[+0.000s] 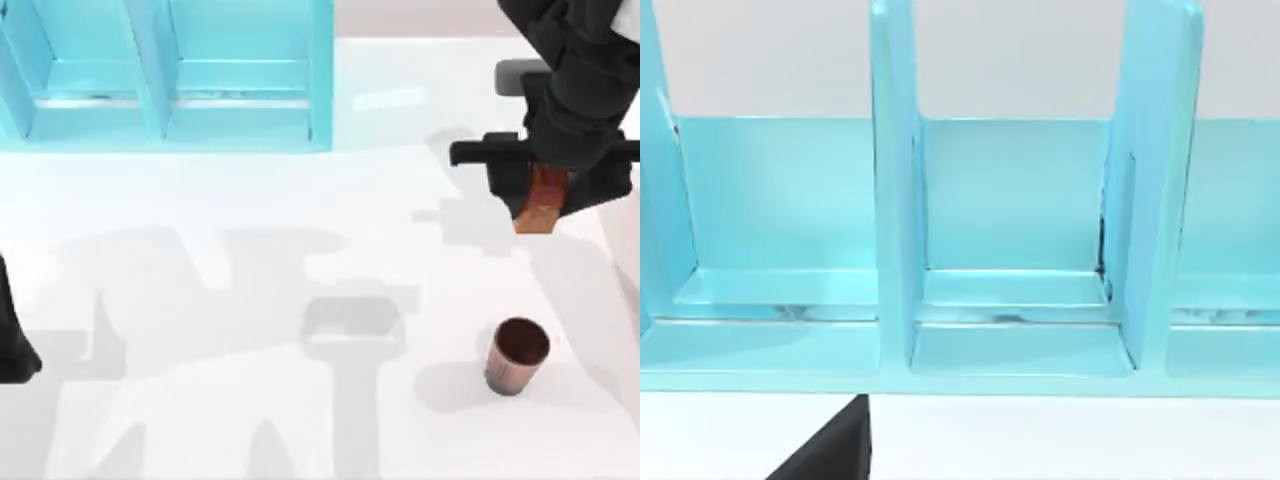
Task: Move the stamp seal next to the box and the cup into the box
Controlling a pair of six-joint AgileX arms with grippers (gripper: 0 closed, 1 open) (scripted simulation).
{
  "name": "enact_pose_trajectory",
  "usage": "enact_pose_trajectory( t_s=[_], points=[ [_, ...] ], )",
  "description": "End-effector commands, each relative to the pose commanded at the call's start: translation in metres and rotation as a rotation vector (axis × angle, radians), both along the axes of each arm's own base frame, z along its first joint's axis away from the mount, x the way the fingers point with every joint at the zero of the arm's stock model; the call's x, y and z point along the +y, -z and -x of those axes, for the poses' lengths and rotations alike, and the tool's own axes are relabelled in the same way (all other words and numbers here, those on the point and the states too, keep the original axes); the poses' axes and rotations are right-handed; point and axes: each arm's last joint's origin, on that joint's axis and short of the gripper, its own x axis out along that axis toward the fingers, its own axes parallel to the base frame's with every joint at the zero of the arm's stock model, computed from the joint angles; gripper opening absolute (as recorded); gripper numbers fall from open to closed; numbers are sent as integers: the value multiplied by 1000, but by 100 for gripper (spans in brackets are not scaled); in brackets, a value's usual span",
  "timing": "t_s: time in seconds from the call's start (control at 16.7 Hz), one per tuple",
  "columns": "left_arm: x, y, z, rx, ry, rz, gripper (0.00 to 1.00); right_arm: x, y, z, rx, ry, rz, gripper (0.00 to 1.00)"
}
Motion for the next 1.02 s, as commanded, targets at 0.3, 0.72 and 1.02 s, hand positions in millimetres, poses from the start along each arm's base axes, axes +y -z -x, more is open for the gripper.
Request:
enact_pose_trajectory(
  t_s=[0.3, 0.72, 1.02],
  points=[
    [0, 0, 0, 0, 0, 0, 100, -78, -6, 13, -10, -2, 0, 0],
    [0, 0, 0, 0, 0, 0, 100, -80, -2, 13, -7, -2, 1, 0],
    [0, 0, 0, 0, 0, 0, 100, -80, 19, 10, -14, -5, 1, 0]
  ],
)
